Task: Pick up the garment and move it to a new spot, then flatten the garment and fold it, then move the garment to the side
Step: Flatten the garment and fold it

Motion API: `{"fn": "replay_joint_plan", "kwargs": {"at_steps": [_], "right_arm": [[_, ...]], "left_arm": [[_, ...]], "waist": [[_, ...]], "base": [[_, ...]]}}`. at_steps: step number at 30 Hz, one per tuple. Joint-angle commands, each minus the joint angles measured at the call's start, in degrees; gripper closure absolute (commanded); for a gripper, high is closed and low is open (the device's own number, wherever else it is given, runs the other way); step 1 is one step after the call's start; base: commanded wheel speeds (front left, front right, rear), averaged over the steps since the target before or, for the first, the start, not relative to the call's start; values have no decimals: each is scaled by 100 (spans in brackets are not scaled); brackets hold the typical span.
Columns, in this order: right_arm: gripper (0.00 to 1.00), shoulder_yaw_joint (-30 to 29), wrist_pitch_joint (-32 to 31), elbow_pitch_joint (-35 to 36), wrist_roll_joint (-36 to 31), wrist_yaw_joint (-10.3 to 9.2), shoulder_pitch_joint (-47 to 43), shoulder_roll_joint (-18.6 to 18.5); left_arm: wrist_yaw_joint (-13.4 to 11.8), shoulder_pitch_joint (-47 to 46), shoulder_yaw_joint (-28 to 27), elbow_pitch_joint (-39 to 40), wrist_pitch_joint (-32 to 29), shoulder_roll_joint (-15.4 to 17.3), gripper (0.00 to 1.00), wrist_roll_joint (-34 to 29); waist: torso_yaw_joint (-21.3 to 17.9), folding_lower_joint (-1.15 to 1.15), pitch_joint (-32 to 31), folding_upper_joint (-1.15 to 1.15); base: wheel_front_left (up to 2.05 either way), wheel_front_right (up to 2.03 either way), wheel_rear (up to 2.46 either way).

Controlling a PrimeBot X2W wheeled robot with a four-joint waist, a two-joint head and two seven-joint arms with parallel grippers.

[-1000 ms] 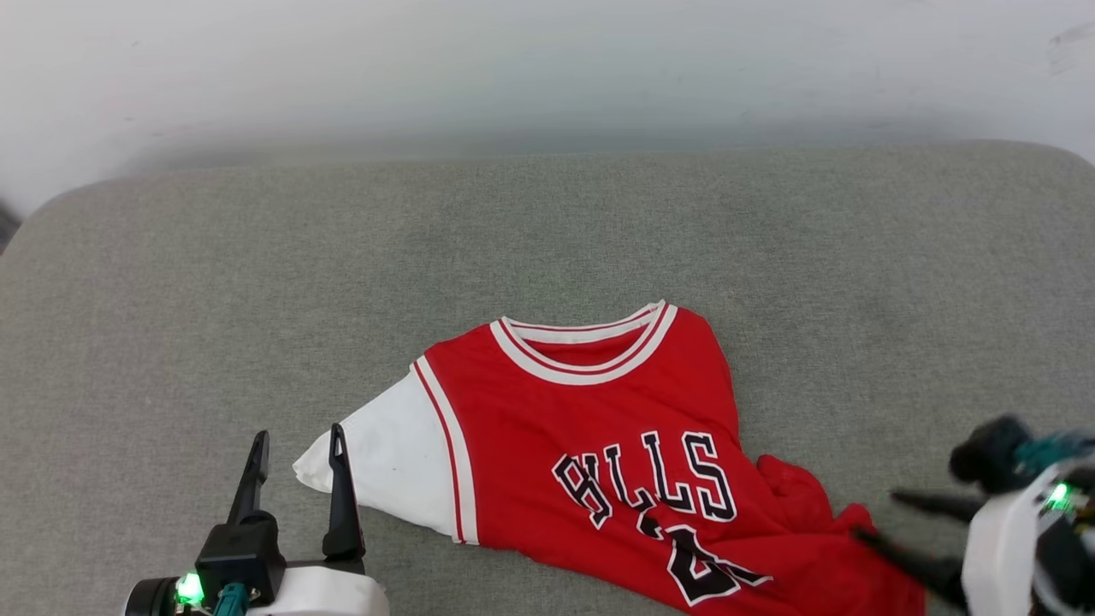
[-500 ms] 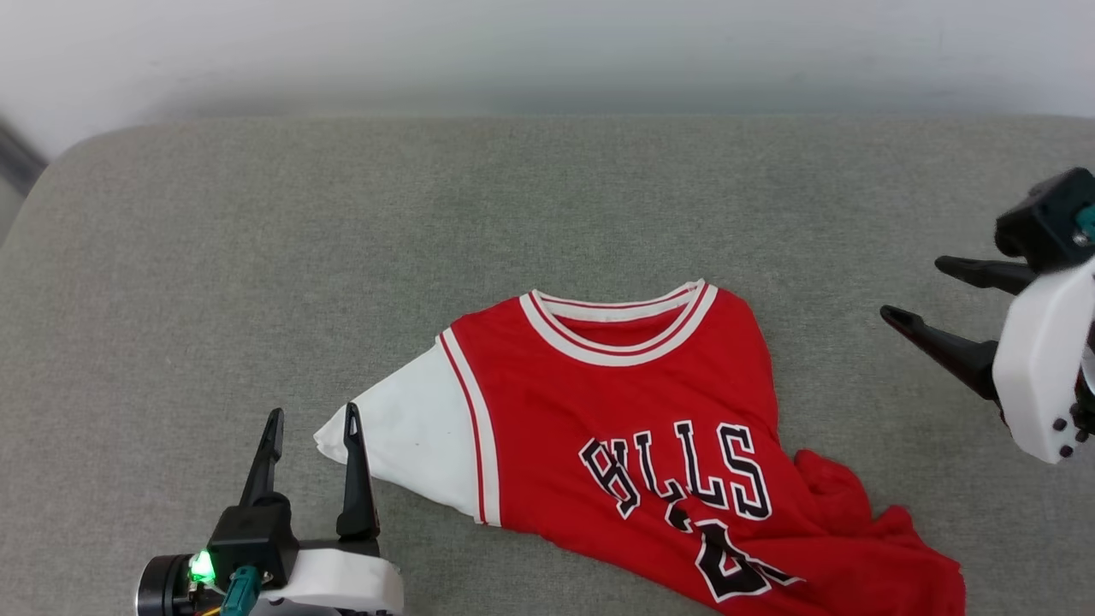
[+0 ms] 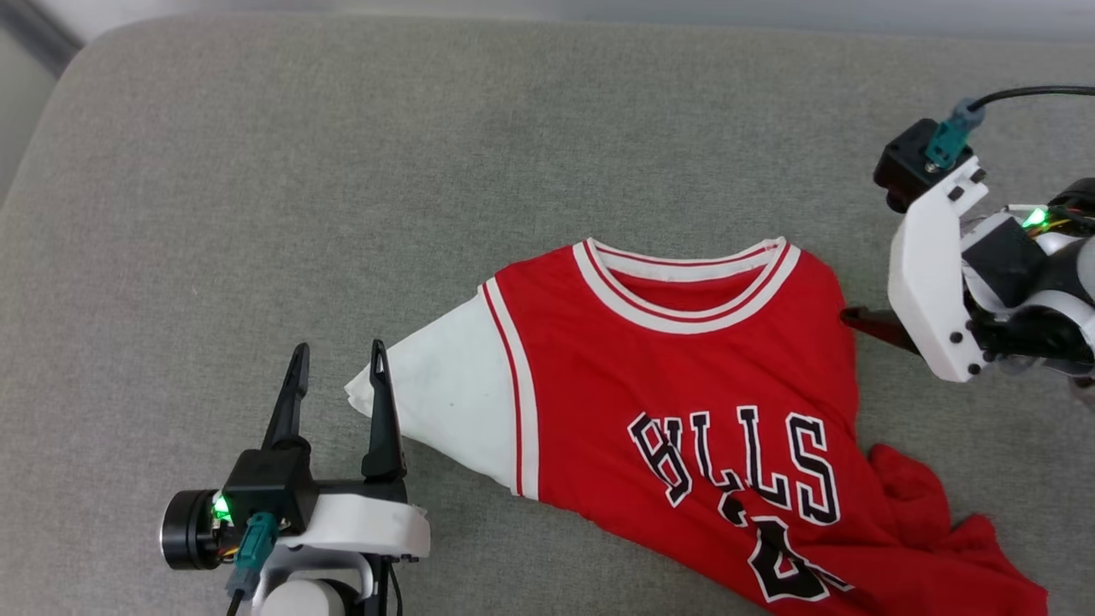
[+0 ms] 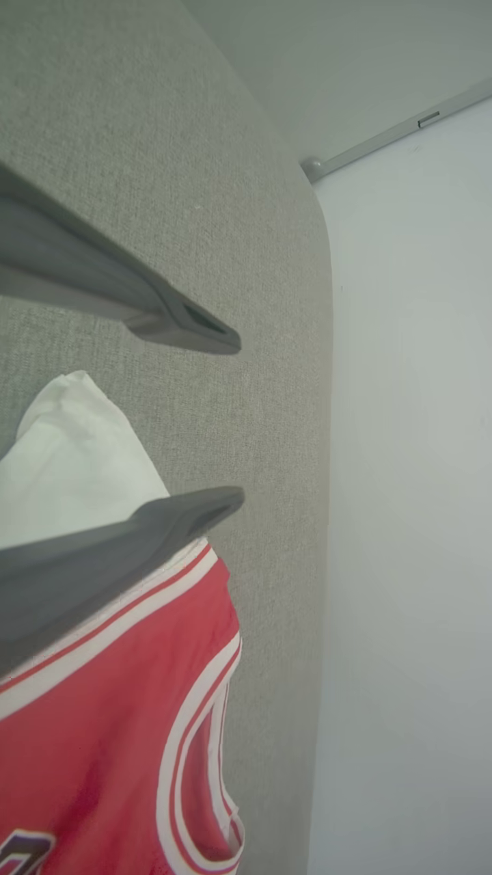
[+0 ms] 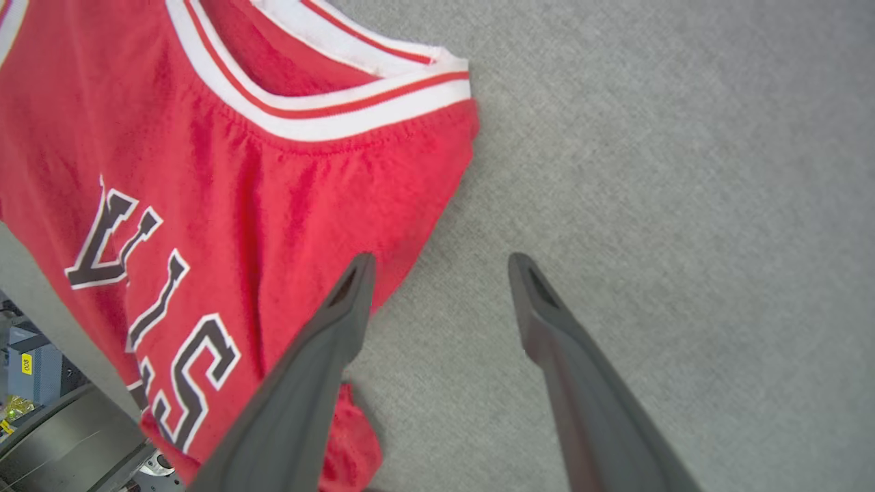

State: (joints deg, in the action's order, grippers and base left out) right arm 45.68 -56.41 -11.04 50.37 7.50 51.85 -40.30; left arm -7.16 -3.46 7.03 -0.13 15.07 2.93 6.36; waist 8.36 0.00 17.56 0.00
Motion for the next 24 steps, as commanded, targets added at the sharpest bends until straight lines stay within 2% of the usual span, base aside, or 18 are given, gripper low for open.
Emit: {"fn": "replay_joint_plan", "kwargs": {"at_steps": [1,7,13,14,15,18,24], "right_arm": [[0,48,42,-187,-45,-2,126,129],[0,479,161,-894,-86,-2,102,469],[0,1076,392,-1206,36,-2,-391,426],[64,1090,532,-1206,62,-2,-396,425],[100,1092,667,-1188,86,-2,-379,424],[100,1089,1121,-1000,139,-3,-210,336],[100,1083,1883,-410,243,-2,141,-102]], "left_arm": [[-30,-119,19,-13,15,-8,0,41],[-71,-305,112,-59,15,-8,0,133],[-124,-396,143,-104,15,-9,0,203],[-135,-392,141,-115,15,-9,0,210],[-141,-382,131,-133,15,-9,0,212],[-113,-362,79,-186,15,-6,0,187],[-105,-167,-42,-230,15,-7,0,132]], "waist": [[140,0,183,0],[291,0,422,0],[320,0,496,0],[305,0,486,0],[284,0,461,0],[203,0,325,0],[0,0,-94,0]], "base": [[0,0,0],[0,0,0],[0,0,0],[0,0,0],[0,0,0],[0,0,0],[0,0,0]]}}
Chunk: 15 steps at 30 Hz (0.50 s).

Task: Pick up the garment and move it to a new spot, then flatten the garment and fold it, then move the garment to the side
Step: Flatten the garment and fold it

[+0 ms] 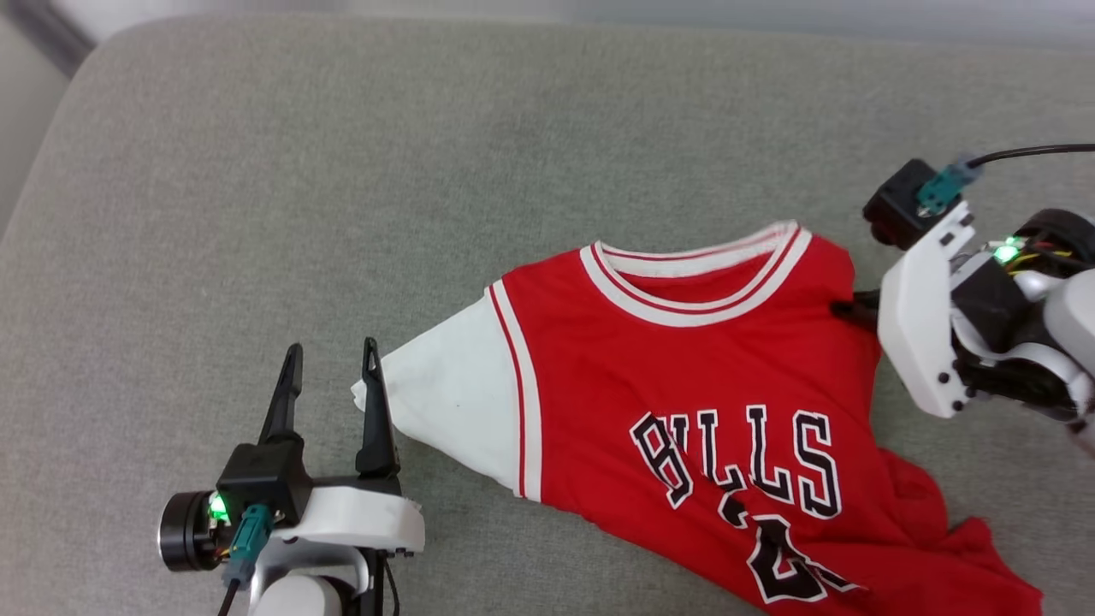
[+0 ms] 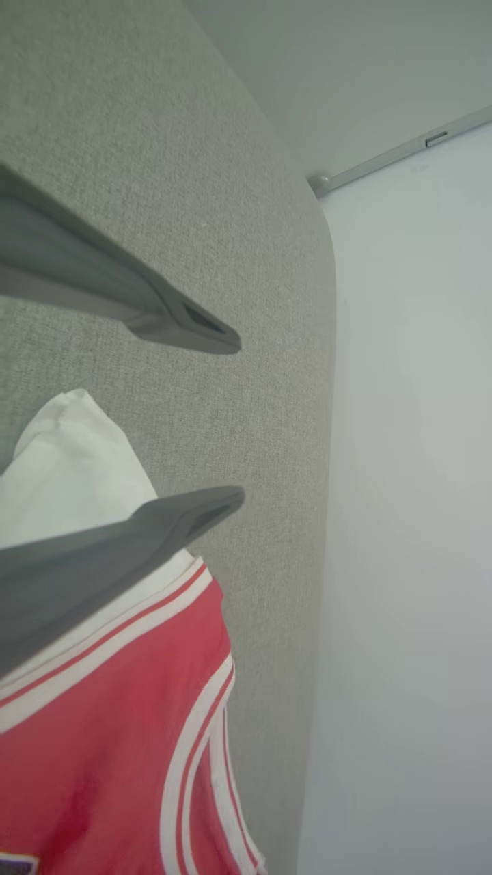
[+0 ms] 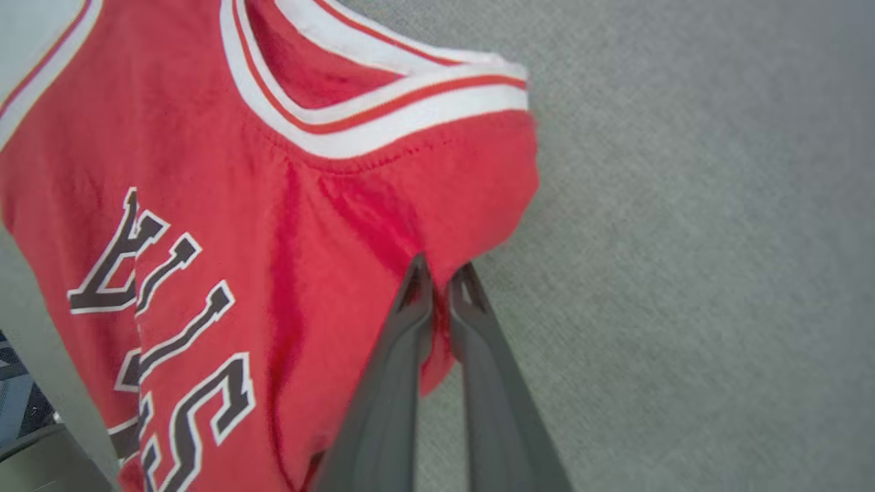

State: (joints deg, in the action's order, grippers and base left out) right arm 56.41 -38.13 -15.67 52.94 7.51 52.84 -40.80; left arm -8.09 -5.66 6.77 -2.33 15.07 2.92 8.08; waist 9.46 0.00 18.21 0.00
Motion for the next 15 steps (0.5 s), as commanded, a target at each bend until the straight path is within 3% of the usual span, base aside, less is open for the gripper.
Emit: {"fn": "replay_joint_plan", "kwargs": {"at_steps": [1,11,15], "right_arm": [[100,11,150,160,5,-4,61,-165],[100,-431,468,878,76,-4,-85,-1217],[100,-586,155,736,-89,-4,124,-1306]], "left_arm": [[-8,84,-31,-12,15,-8,0,-34],[-38,415,-124,58,15,-6,0,13],[-34,423,-129,98,15,-7,0,32]], "waist": [[-133,0,-220,0],[-344,0,-505,0],[-397,0,-406,0]], "base": [[0,0,0],[0,0,0],[0,0,0]]}}
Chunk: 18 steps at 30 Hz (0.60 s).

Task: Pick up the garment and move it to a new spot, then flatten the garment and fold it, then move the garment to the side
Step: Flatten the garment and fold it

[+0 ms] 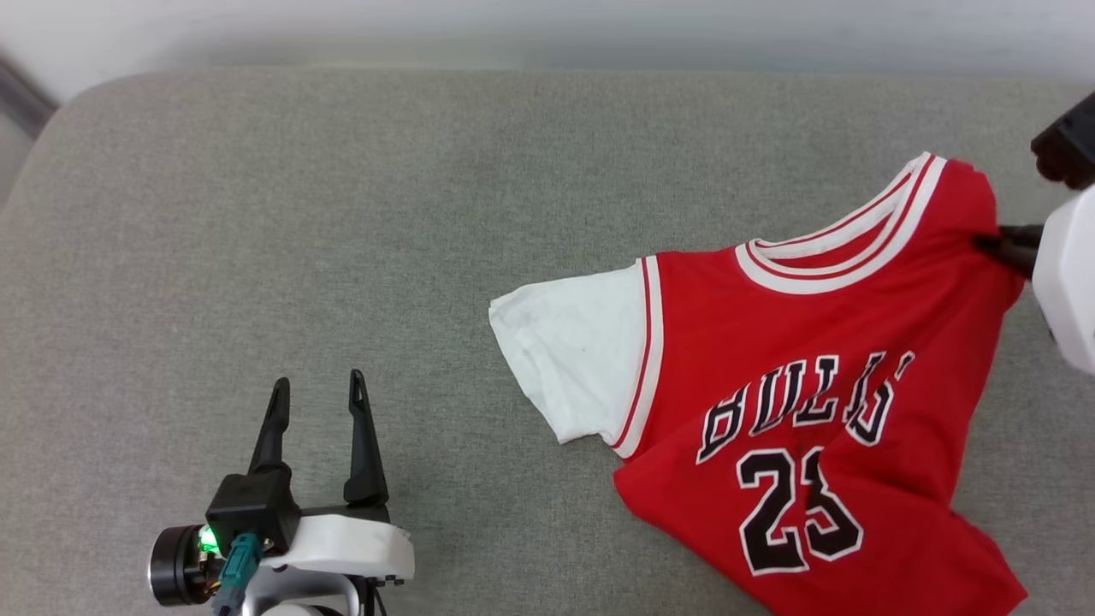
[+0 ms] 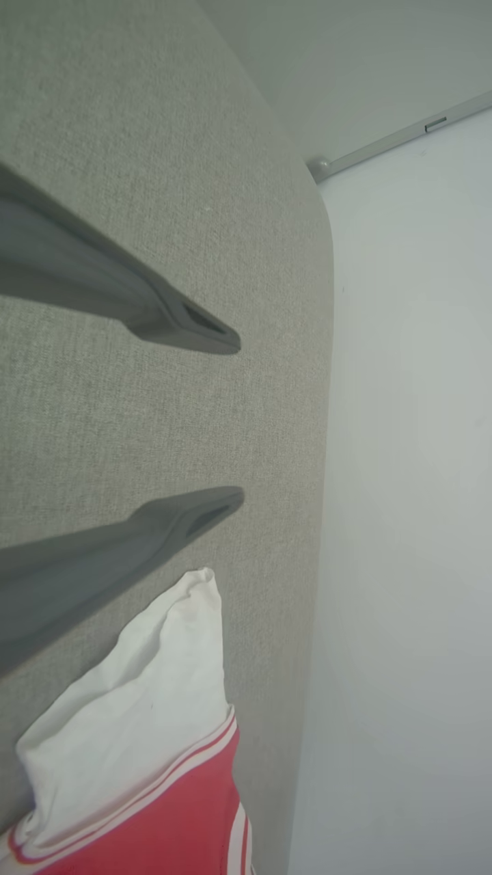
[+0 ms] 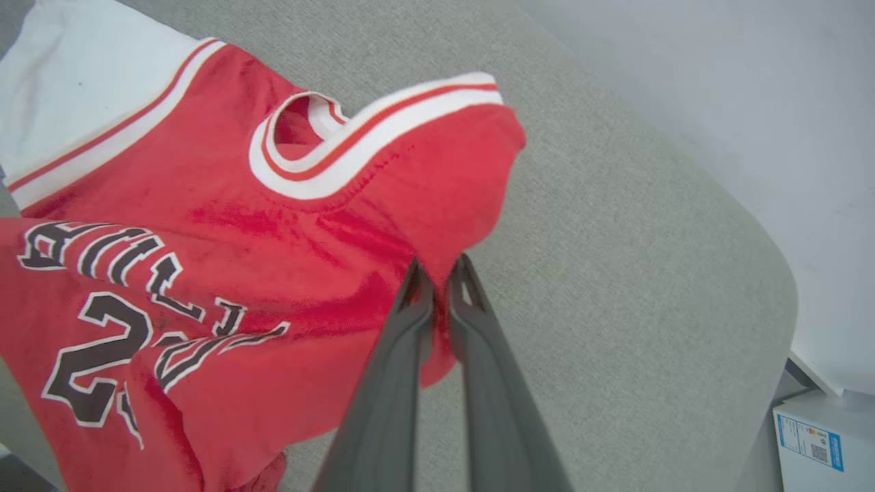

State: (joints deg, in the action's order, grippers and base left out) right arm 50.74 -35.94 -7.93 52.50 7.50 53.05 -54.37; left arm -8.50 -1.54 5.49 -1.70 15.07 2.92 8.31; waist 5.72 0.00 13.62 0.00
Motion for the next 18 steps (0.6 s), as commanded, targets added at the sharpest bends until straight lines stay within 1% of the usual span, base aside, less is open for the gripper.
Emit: {"fn": "replay_joint_plan", "kwargs": {"at_steps": [1,4,7,8,9,13,18], "right_arm": [[100,-53,-169,-127,-113,-3,197,55],[100,-80,-470,-488,-352,-3,433,237],[100,-200,-607,-1042,-521,-3,682,583],[100,-255,-597,-1272,-610,-3,772,718],[100,-293,-505,-1886,-925,-3,998,1078],[100,-205,-341,-2604,-1267,-3,1168,1494],[100,-50,-185,-3276,-1365,0,1120,1869]], "left_arm": [[19,-21,26,34,15,-7,0,17],[33,-184,103,52,15,-7,0,40],[29,-340,234,58,15,-6,0,84],[27,-406,282,59,15,-7,0,98],[13,-557,389,37,15,-6,0,135],[1,-737,475,5,15,-7,0,190],[-23,-858,546,-25,15,-8,0,230]], "waist": [[-11,0,101,0],[65,0,272,0],[197,0,514,0],[246,0,602,0],[388,0,845,0],[577,0,1118,0],[692,0,1282,0]], "base": [[0,0,0],[0,0,0],[0,0,0],[0,0,0],[0,0,0],[0,0,0],[0,0,0]]}}
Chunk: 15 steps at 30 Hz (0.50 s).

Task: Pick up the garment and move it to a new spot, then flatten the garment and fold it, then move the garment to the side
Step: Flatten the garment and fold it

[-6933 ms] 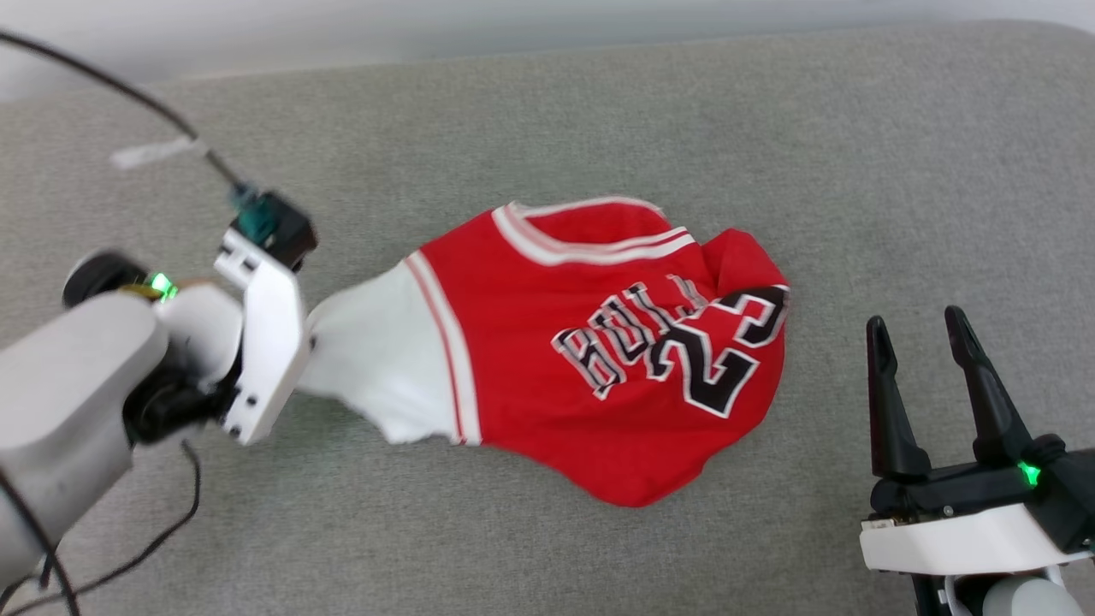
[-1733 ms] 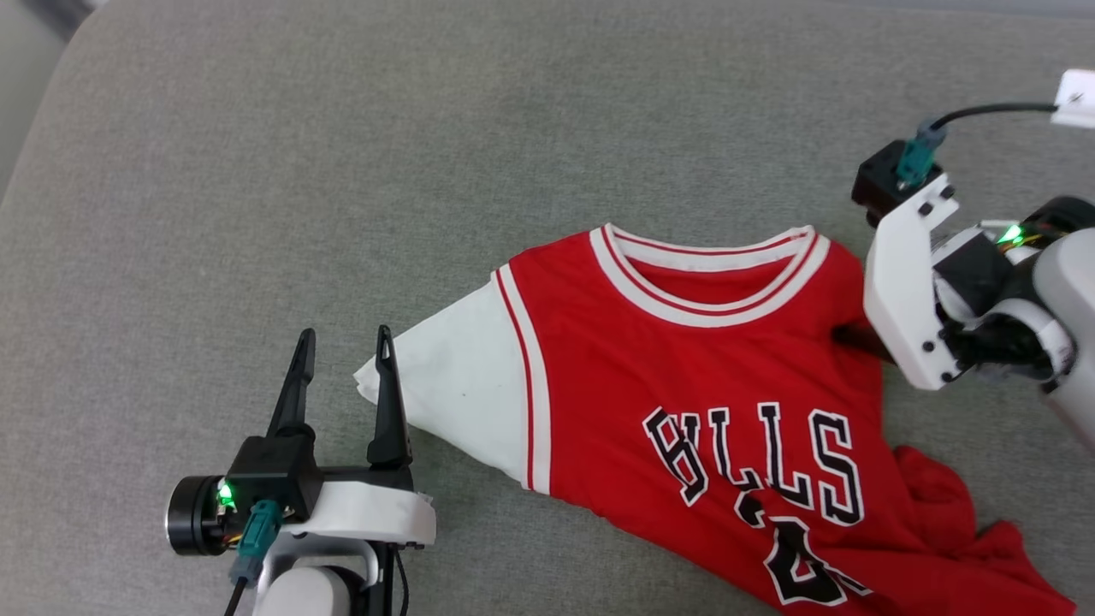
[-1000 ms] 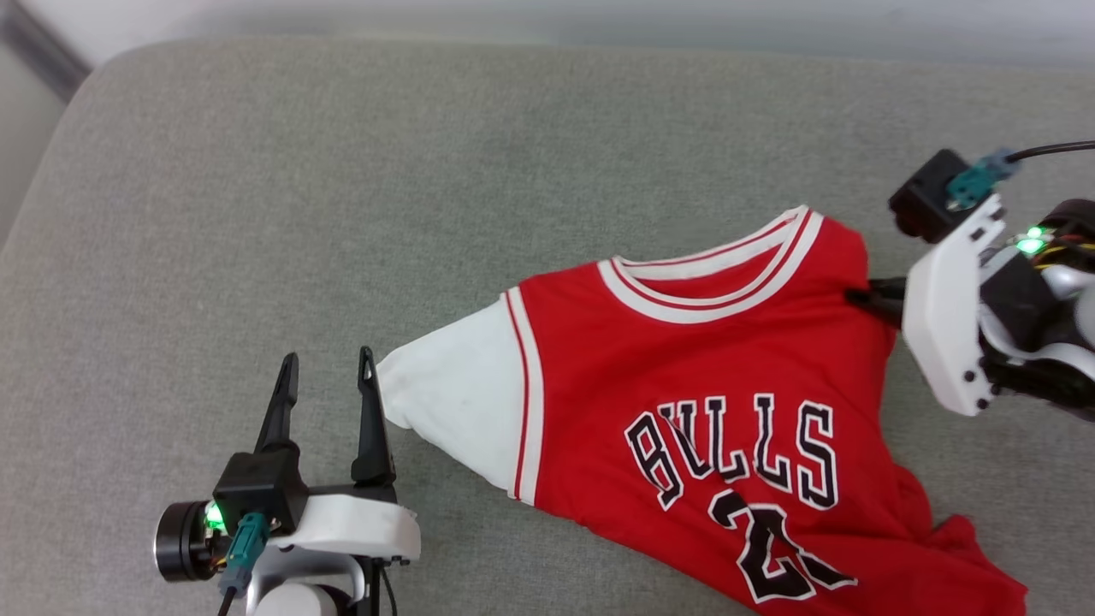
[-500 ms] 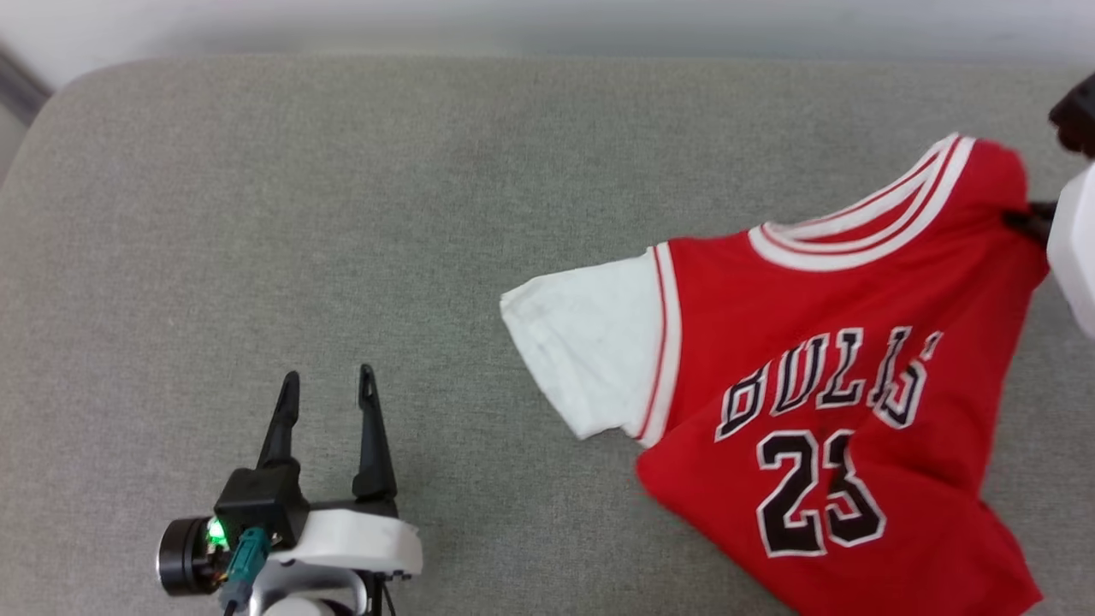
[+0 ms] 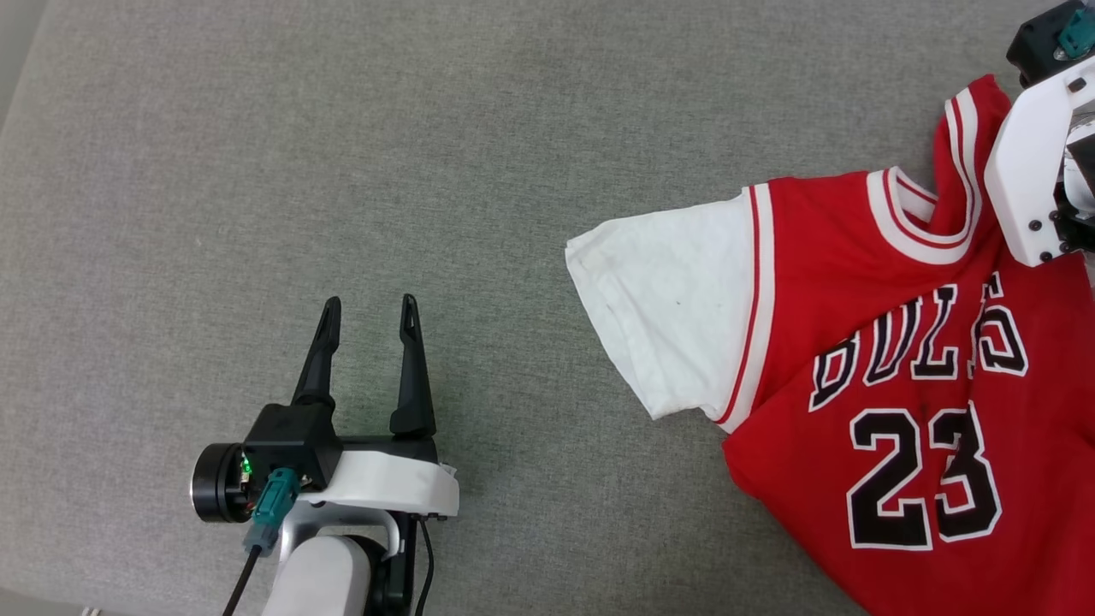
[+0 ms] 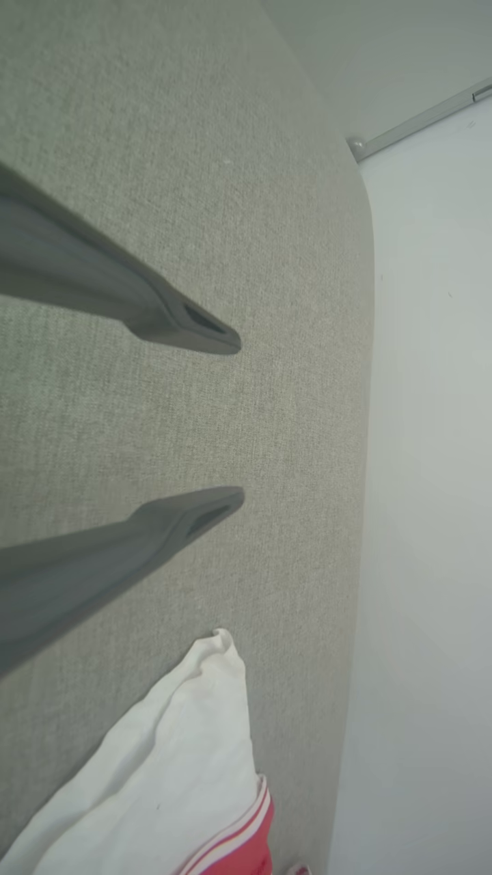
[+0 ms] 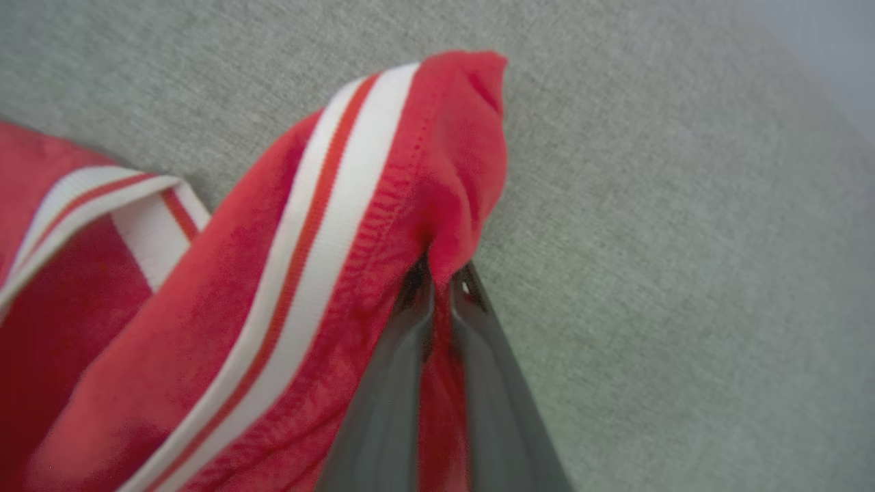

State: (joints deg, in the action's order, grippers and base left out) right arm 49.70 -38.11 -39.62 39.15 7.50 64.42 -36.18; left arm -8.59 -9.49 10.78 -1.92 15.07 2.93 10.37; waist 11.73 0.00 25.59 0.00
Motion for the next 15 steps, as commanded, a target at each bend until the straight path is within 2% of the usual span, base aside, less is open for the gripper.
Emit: {"fn": "replay_joint_plan", "kwargs": {"at_steps": [1,2,3,4,5,8,11,12,15], "right_arm": [[100,124,42,-204,-20,0,-74,114],[100,187,44,-299,16,0,-146,163],[93,230,72,-375,67,0,-203,203],[55,256,130,-397,120,7,-229,233],[0,284,243,-387,138,8,-232,254],[0,433,690,-179,197,7,-235,184],[0,602,1335,96,88,-5,-170,-94],[0,602,1335,96,88,-5,-170,-94],[0,655,2131,286,-102,-4,-276,-210]], "left_arm": [[-19,-72,17,-17,15,-8,0,29],[-27,-76,7,-32,15,-8,0,29],[-32,-73,-17,-44,15,-8,0,24],[-33,-68,-42,-55,15,-9,0,-1],[-25,-64,-68,-73,15,-8,0,-30],[43,-54,-154,-105,15,-5,0,-129],[107,-3,-301,-114,15,-8,0,-264],[107,-3,-301,-114,15,-8,0,-264],[193,21,-490,-107,15,26,0,-385]], "waist": [[96,0,86,0],[89,0,74,0],[71,0,49,0],[46,0,18,0],[16,0,-26,0],[-85,0,-208,0],[-217,0,-440,0],[-217,0,-440,0],[-366,0,-667,0]], "base": [[0,0,0],[0,0,0],[0,0,0],[0,0,0],[0,0,0],[0,0,0],[0,0,0],[0,0,0],[0,0,0]]}}
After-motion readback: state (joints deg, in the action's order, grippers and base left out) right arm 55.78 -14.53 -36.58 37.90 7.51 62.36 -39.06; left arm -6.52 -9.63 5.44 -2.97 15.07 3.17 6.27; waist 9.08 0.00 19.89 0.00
